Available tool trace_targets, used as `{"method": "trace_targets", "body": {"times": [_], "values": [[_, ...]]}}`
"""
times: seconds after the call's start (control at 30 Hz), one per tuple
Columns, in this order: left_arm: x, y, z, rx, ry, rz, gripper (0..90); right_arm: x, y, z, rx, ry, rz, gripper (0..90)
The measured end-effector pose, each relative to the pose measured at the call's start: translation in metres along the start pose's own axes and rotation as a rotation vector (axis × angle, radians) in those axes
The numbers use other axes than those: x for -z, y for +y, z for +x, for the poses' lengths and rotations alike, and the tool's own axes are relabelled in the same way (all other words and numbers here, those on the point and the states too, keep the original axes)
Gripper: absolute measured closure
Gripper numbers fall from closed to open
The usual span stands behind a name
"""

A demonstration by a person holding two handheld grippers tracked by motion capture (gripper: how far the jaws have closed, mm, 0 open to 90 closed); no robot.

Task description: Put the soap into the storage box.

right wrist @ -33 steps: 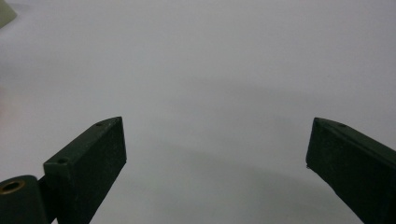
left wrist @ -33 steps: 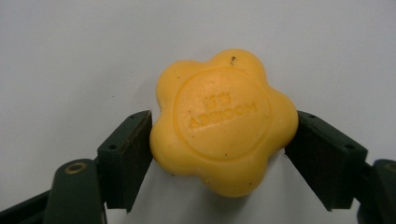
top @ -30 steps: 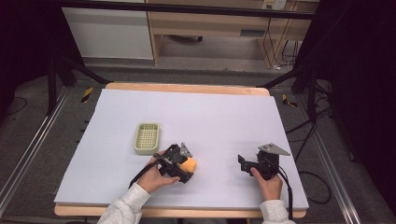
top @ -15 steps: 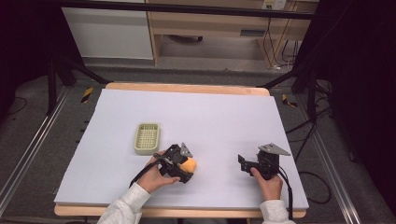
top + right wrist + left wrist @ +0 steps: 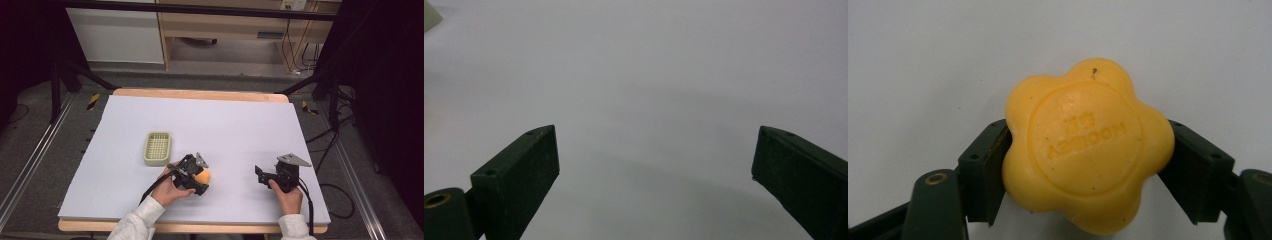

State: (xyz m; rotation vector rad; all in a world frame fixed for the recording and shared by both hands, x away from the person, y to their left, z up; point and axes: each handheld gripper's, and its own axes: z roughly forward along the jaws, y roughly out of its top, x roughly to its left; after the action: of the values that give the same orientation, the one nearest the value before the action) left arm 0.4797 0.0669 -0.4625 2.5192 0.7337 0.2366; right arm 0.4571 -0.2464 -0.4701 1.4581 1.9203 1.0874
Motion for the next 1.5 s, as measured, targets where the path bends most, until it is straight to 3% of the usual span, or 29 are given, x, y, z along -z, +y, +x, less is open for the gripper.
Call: {"method": "trace_targets", "body": {"times": [0.33,0.67,1.13,1.5], "values": [[0.002,0.001,0.0,0.018,0.015,-0.009,26.8,0.0,0.0,0.0,0.0,0.0,0.0,5.4],[0.034,0.004,0.008,0.057,0.035,-0.087,26.8,0.001,0.0,-0.001,0.0,-0.001,-0.001,5.4],[0.069,0.001,0.04,0.127,0.093,-0.122,26.7,0.001,0.0,-0.001,-0.003,0.001,-0.001,5.4],[0.083,-0.004,0.068,0.2,0.163,-0.134,26.7,0.0,0.0,-0.001,0.001,-0.001,-0.002,5.4]]}}
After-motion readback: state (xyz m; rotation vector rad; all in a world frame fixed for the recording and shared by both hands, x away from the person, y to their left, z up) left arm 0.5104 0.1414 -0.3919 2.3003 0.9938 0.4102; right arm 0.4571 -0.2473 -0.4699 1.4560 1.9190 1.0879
